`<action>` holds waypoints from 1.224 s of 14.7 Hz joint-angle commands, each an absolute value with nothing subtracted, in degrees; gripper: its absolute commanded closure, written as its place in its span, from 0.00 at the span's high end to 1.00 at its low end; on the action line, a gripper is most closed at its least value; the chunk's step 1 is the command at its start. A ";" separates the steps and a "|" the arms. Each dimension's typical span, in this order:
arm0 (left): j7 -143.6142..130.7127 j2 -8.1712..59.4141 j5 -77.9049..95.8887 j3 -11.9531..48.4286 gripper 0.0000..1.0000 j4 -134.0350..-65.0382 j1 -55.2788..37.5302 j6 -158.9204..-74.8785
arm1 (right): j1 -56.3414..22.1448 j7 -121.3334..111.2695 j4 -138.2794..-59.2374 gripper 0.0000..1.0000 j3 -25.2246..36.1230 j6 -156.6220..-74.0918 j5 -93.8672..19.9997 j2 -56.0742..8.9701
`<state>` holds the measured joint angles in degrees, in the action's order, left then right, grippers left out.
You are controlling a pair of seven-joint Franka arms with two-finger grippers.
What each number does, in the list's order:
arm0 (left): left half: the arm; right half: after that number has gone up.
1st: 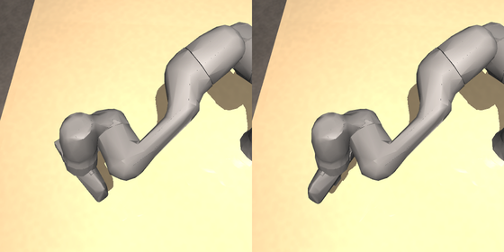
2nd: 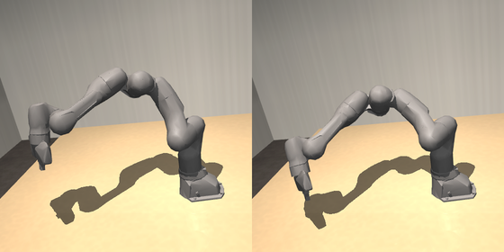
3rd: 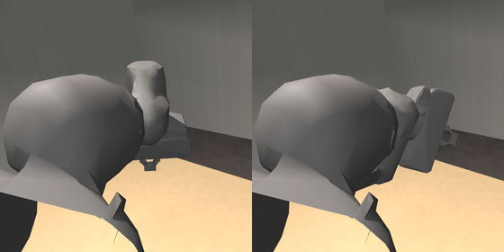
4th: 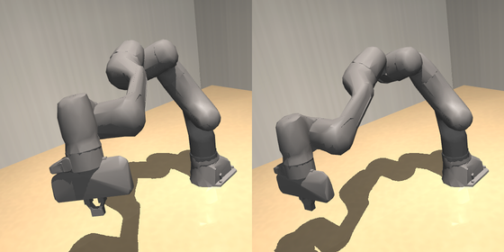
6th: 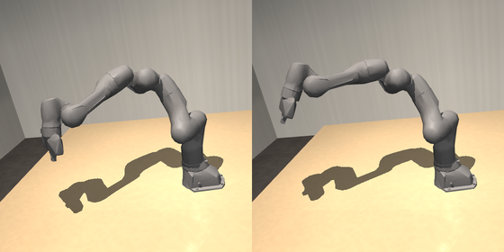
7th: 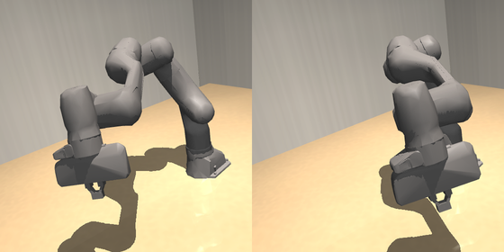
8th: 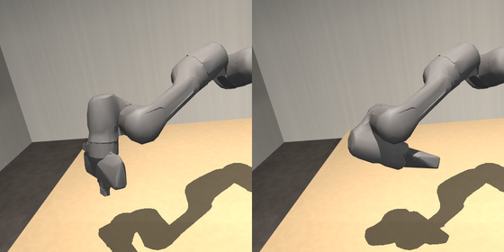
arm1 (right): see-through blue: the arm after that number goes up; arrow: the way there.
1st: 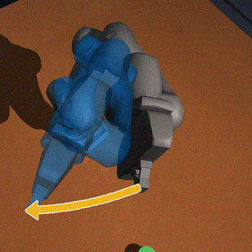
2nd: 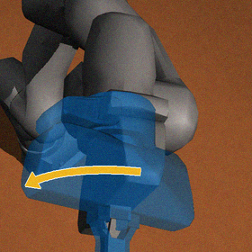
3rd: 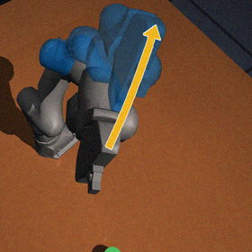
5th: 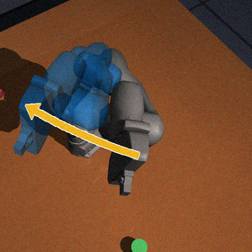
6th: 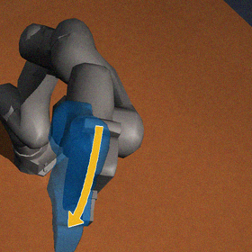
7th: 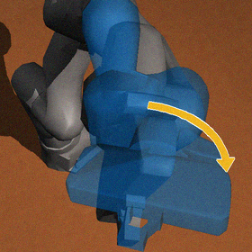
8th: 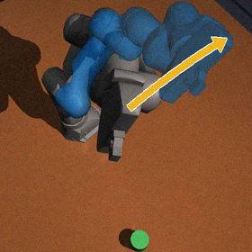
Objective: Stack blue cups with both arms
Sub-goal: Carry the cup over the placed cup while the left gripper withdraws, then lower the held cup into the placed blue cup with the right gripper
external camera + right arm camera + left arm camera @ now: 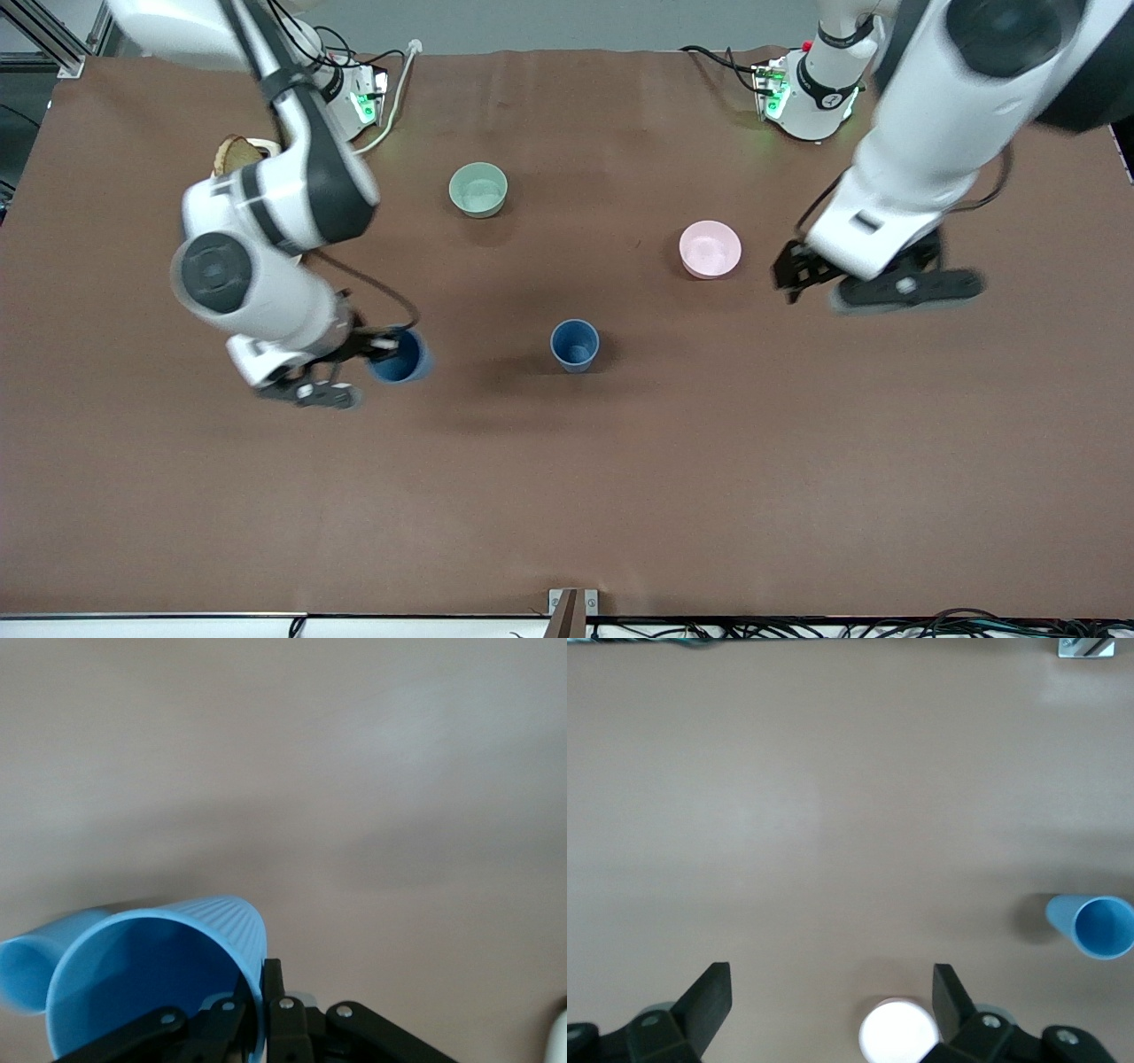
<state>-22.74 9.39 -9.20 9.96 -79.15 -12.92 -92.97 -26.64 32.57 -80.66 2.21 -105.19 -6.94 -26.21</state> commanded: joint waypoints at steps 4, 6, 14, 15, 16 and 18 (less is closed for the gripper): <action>-5.38 -4.19 -1.94 9.06 1.00 -91.29 -4.05 -90.18 | -37.17 43.77 -76.82 0.01 2.99 -113.98 -13.00 -32.16; -4.31 -7.37 -1.76 8.53 1.00 -95.35 -2.74 -90.61 | -39.71 44.90 -76.90 0.01 2.99 -114.78 -13.80 -33.74; -3.16 -8.18 0.26 11.87 1.00 -96.95 2.29 -90.62 | -42.19 46.41 -76.99 0.01 3.08 -115.05 -13.71 -35.68; -3.16 -7.91 0.26 11.87 1.00 -96.77 2.37 -90.62 | -42.19 46.32 -76.91 0.01 3.08 -115.14 -13.71 -35.86; -3.25 -7.82 0.35 11.78 1.00 -96.51 2.29 -90.62 | -42.19 46.32 -76.90 0.01 3.08 -115.83 -13.62 -36.03; -3.16 -7.47 0.35 11.69 1.00 -95.63 2.37 -90.62 | -42.01 46.06 -76.90 0.01 3.08 -117.77 -13.62 -36.39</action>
